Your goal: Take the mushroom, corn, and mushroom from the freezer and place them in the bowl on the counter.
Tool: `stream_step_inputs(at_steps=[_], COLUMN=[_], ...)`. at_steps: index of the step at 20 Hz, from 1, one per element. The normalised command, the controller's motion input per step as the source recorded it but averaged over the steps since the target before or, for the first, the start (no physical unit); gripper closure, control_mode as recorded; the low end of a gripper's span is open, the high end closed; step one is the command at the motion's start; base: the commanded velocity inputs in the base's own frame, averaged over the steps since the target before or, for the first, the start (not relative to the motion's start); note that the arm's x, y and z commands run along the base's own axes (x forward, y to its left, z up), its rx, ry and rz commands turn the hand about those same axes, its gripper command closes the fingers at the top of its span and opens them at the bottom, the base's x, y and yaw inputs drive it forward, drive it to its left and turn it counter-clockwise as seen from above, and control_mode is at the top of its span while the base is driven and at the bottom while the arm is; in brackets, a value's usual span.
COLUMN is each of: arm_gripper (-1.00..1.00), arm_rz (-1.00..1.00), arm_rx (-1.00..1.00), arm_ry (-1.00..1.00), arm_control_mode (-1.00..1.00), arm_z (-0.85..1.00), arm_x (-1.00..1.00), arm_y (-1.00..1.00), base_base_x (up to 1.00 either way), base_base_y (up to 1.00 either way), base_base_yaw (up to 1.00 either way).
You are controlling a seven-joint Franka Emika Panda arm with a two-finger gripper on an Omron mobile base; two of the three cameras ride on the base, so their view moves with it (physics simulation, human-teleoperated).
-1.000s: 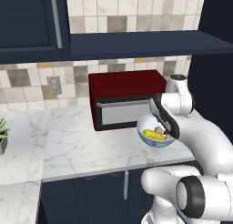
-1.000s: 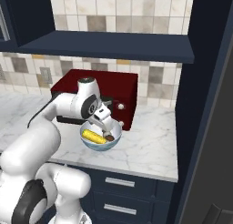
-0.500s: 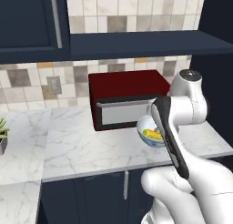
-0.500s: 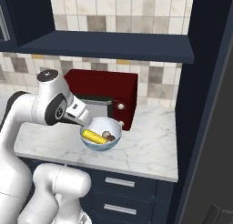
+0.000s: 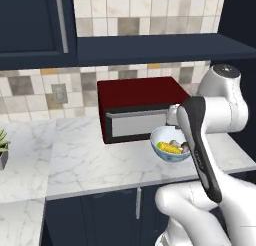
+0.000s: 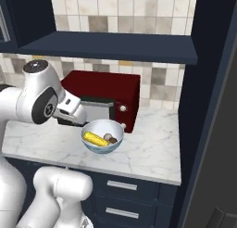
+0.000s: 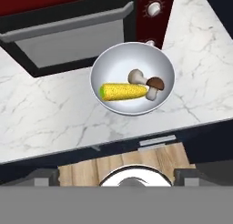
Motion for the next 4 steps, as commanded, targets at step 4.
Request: stream_step_inputs(at_steps=[4], arm_gripper=[-1.0], arm_rz=[-0.09], arm_rx=[-0.13], arm_ry=[0.07], arm_control_mode=[-1.0], arm_z=[0.05], arm_x=[0.08], arm_y=[0.18], base_base_x=[0.0], base_base_y=[0.0], base_base_yaw=[0.0])
